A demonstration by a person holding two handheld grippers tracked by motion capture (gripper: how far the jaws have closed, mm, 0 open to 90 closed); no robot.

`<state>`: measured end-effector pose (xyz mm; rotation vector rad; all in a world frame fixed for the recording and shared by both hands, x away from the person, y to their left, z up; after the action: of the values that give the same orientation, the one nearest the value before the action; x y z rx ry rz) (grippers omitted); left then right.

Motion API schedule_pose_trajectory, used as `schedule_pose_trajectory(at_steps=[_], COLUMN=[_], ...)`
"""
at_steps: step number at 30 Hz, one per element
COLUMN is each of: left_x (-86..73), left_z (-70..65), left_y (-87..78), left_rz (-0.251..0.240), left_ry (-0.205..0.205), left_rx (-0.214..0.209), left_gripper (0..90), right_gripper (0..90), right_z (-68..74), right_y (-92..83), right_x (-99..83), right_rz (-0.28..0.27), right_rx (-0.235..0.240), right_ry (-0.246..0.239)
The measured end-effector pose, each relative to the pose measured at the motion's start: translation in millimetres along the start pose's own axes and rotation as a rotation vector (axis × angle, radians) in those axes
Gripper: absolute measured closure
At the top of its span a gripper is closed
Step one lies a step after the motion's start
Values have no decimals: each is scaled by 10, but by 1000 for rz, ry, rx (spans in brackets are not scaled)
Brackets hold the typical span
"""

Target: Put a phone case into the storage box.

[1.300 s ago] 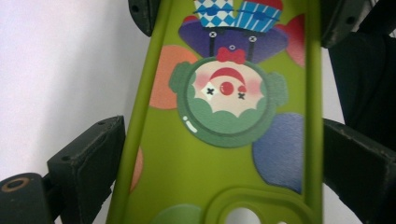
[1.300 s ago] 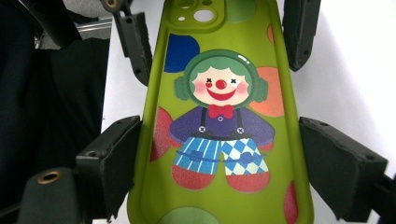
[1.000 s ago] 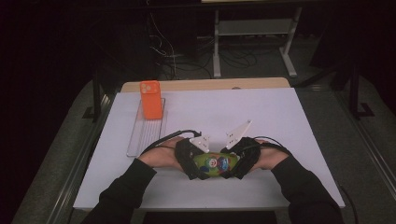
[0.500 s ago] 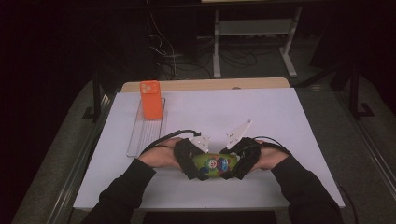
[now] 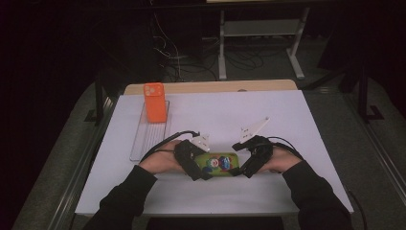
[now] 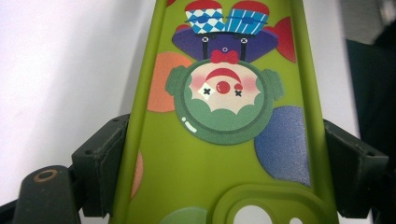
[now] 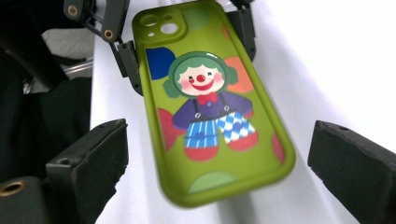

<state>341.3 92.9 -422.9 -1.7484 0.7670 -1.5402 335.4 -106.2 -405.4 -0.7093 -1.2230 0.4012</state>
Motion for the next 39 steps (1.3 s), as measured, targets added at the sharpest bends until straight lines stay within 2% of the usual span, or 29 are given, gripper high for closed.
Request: schedule_pose_trajectory(at_steps=[2,6,9,10,12,13,17,20,22,25,28,29,31,35,38,39], left_x=[-10,-33,-47,-51,-61,-73,-104,-127,-148,-164,-165,-167,-161,-159,-164,-166], left_z=[16,6,3,-3,-6,1,3,-11,-5,-9,-11,-6,-15,-10,7,12], left_y=[-15,-6,-7,-8,-10,-21,-21,-13,-24,-22,-25,-32,-28,-49,-65,-69], left_rz=[-3,-23,-10,-11,-16,-5,-18,-34,-15,-14,-17,-5,-11,-23,-34,-34], left_ry=[-20,-79,-112,-123,-165,-158,-230,-280,-269,-294,-304,-296,-313,-327,-335,-339], left_rx=[39,77,119,134,148,160,210,239,259,278,283,286,287,291,294,296], left_gripper=[145,146,146,145,145,146,145,146,145,146,146,146,145,145,146,146], right_gripper=[35,20,13,13,12,13,13,13,14,16,16,18,21,42,44,44], right_z=[-14,-47,-81,-72,-81,-90,-103,-104,-100,-88,-79,-70,-42,-28,-40,-58], right_y=[-26,-76,-96,-100,-107,-111,-124,-112,-97,-68,-30,-13,20,75,100,110], right_x=[-9,-29,-58,-59,-78,-89,-139,-186,-213,-266,-337,-359,-397,-469,-492,-502], right_rz=[-6,-28,-34,-44,-52,-57,-84,-91,-94,-105,-114,-116,-120,-138,-136,-141], right_rx=[-13,-54,-88,-86,-109,-123,-177,-197,-207,-233,-245,-260,-274,-332,-330,-337], right_ry=[21,69,98,121,144,151,208,252,269,309,336,342,357,366,385,368])
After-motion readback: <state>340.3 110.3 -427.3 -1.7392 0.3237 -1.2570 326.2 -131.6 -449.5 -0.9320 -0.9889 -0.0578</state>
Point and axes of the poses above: each handheld gripper's, and its own axes: y roughly forward along the jaws, x roughly out of its top, z roughly to its left, the point moved 3 cm from there along y, roughly forward along the jaws, and after that the axes turned 1 degree about y, right-handed, at the moved point
